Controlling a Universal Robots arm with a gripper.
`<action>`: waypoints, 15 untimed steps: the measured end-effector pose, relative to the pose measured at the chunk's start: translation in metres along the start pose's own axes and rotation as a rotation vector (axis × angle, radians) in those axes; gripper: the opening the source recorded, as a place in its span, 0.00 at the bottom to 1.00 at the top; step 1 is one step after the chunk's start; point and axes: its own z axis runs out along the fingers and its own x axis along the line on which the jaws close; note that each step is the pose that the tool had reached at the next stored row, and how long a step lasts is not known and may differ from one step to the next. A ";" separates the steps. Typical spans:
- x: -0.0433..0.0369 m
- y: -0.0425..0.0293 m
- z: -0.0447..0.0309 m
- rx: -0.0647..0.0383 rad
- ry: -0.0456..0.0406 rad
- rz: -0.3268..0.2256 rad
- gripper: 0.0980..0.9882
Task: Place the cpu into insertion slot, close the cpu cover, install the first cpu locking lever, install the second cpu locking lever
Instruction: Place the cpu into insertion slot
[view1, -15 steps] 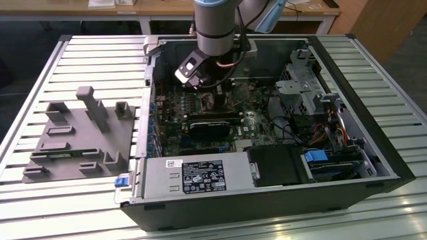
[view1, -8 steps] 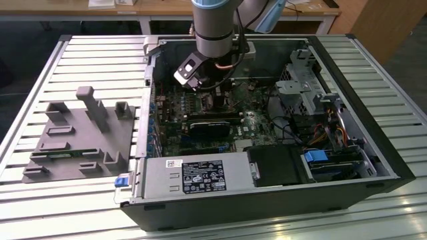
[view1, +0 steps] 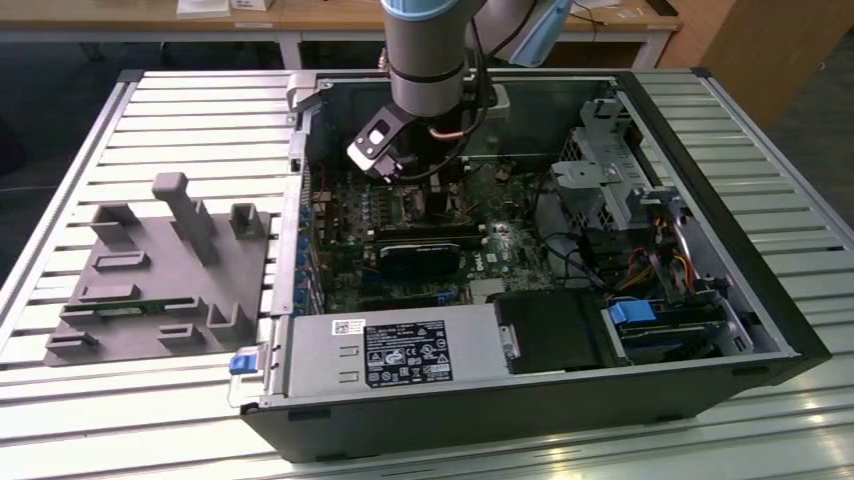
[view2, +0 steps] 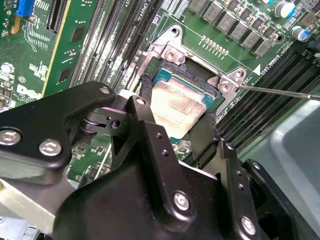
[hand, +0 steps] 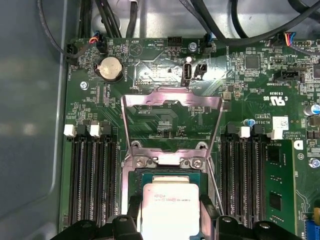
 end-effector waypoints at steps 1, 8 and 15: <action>0.0001 -0.0001 0.0005 0.000 0.0000 0.000 0.50; 0.0008 -0.0006 0.0025 0.000 0.0018 0.000 0.50; 0.0010 -0.0006 0.0027 0.000 0.0019 0.000 0.50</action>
